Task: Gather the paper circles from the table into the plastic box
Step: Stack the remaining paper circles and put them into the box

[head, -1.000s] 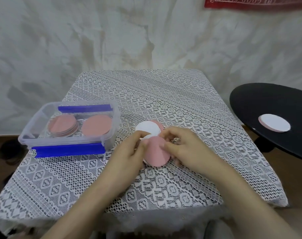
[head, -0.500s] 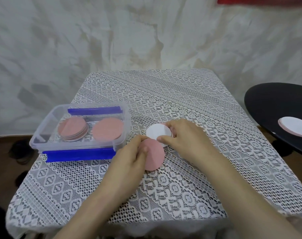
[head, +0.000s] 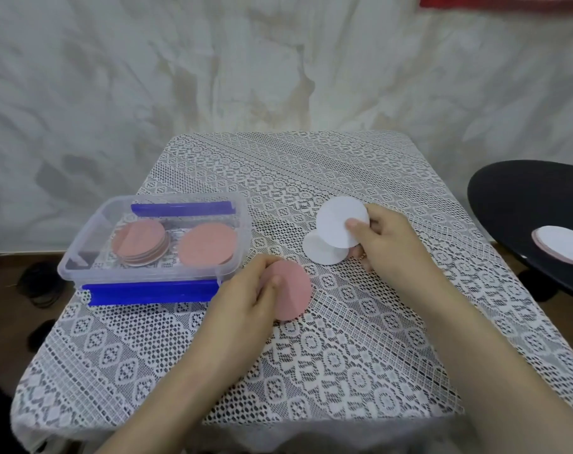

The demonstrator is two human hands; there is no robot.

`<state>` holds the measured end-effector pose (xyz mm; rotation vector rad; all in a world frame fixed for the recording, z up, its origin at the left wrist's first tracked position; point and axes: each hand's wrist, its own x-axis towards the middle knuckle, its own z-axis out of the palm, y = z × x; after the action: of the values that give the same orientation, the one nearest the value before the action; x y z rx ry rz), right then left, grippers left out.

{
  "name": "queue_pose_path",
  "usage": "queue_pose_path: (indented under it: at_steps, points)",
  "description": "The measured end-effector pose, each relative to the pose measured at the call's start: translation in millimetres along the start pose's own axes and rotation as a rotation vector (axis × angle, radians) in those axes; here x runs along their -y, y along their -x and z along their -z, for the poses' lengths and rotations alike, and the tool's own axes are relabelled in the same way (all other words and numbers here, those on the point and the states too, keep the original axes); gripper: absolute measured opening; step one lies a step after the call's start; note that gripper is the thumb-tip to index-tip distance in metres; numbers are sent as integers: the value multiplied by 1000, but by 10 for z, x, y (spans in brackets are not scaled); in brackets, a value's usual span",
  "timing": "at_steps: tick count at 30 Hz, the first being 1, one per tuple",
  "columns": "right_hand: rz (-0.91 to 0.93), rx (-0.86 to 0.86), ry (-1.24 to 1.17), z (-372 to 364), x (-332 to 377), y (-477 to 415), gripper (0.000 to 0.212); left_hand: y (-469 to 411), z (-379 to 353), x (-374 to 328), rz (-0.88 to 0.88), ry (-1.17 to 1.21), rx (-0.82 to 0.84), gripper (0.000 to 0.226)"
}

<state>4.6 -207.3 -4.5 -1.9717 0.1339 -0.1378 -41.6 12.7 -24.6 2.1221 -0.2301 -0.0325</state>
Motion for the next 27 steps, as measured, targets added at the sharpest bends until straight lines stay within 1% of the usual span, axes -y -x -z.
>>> queue_pose_path:
  at_steps: [1, 2, 5, 9, 11, 13, 14, 16, 17, 19, 21, 25, 27]
  points:
    - [-11, 34, -49, 46, 19, 47, 17, 6, -7, -7, -3, 5, 1, 18]
    - [-6, 87, -42, 88, 27, 103, 18, 13, -16, -17, -7, 15, 2, 18]
    - [20, 270, 77, 95, 5, 322, 17, 45, -53, -66, -23, 86, 17, 20]
    - [71, 317, 63, -51, -42, 565, 12, 132, -109, -194, -70, 168, 64, 21]
    - [108, 302, 56, -93, -58, 641, 5, 159, -127, -208, -121, 115, 64, 20]
    - [169, 245, 91, -97, -60, 686, 7, 167, -120, -183, -181, -11, 26, 22]
    - [217, 214, 147, -86, -50, 708, 10, 169, -110, -173, -208, -87, 5, 23]
    - [324, 169, 360, -49, -11, 751, 17, 168, -97, -166, -242, -233, -14, 22]
    - [354, 163, 469, -31, 15, 774, 18, 169, -95, -168, -247, -298, -9, 22]
    - [368, 179, 561, -21, 43, 803, 19, 166, -107, -158, -239, -379, 7, 22]
    - [387, 199, 571, -45, 22, 819, 21, 167, -119, -152, -235, -371, 18, 19]
    - [465, 162, 569, -89, 30, 836, 23, 170, -82, -204, -271, -307, -22, 12]
    - [498, 161, 602, -101, 35, 836, 21, 151, -68, -188, -277, -330, -8, 10]
